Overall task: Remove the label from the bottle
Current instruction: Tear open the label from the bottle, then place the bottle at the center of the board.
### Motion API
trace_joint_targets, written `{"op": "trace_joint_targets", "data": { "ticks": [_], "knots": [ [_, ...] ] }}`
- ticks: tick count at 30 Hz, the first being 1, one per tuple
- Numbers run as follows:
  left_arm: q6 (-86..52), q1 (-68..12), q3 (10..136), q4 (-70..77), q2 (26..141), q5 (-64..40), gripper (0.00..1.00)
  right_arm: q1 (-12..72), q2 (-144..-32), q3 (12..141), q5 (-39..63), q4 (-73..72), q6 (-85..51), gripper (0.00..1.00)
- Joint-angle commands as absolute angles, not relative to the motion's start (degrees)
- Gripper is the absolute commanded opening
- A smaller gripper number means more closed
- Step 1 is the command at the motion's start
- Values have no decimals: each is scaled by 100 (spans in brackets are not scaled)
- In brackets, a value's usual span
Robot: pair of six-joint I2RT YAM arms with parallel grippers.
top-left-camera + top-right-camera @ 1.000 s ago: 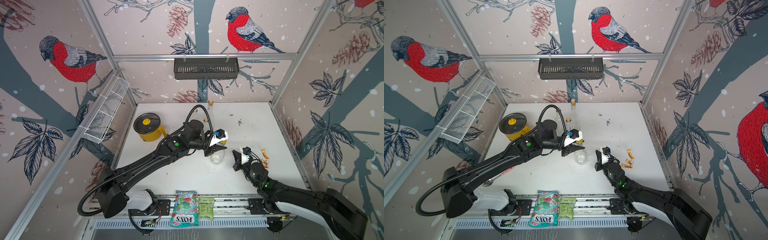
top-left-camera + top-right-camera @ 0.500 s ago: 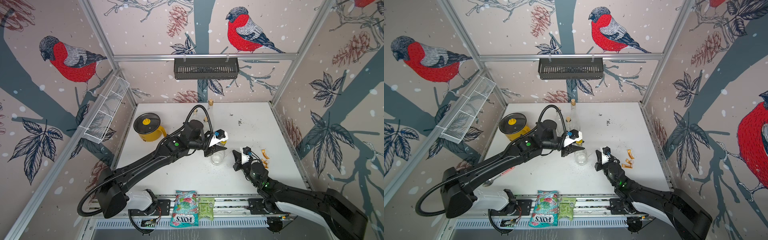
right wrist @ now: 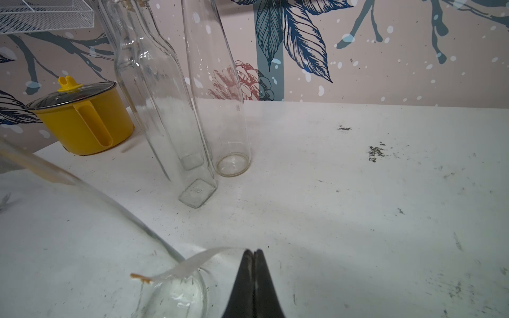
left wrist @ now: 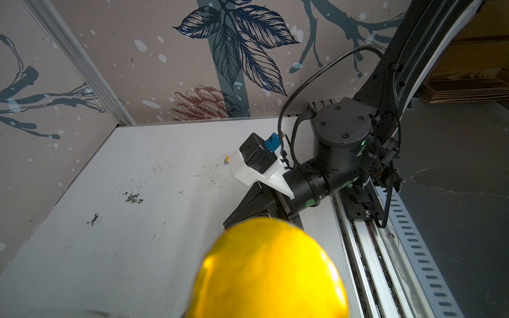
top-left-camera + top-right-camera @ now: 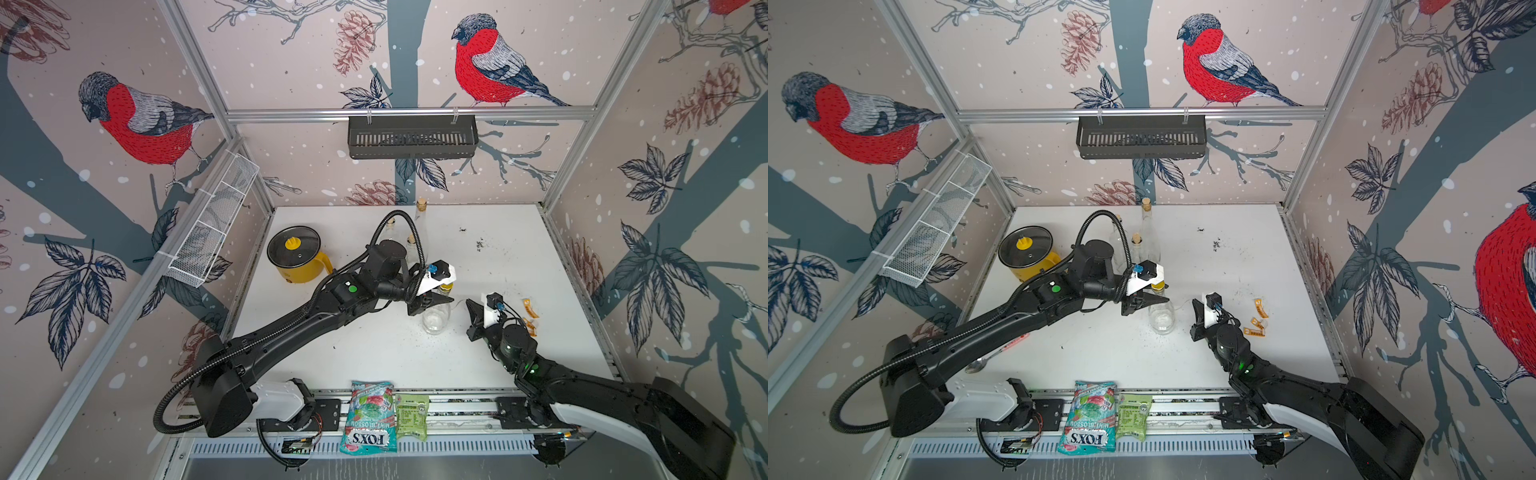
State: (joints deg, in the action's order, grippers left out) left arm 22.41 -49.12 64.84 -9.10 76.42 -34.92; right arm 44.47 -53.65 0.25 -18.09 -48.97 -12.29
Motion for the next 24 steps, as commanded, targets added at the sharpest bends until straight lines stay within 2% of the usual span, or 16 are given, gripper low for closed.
{"op": "trace_joint_targets", "data": {
  "ticks": [1,9,16,24],
  "knots": [
    [2215,-4906,6472,-1556,7668,-3656,0,4396,-5361,-22,-1863,-5027,-1375,0],
    [2092,-4860,6844,-1192,7909,-3634,0,3768,-5143,743,-1983,-3390,-1925,0],
    [1759,-4825,7860,-690,8806,-3231,0,2812,-4937,1670,-1657,-1297,-2698,0],
    [1833,-4730,9119,-413,9939,-2550,0,2088,-4575,2098,-1495,63,-3151,0]
  ]
}}
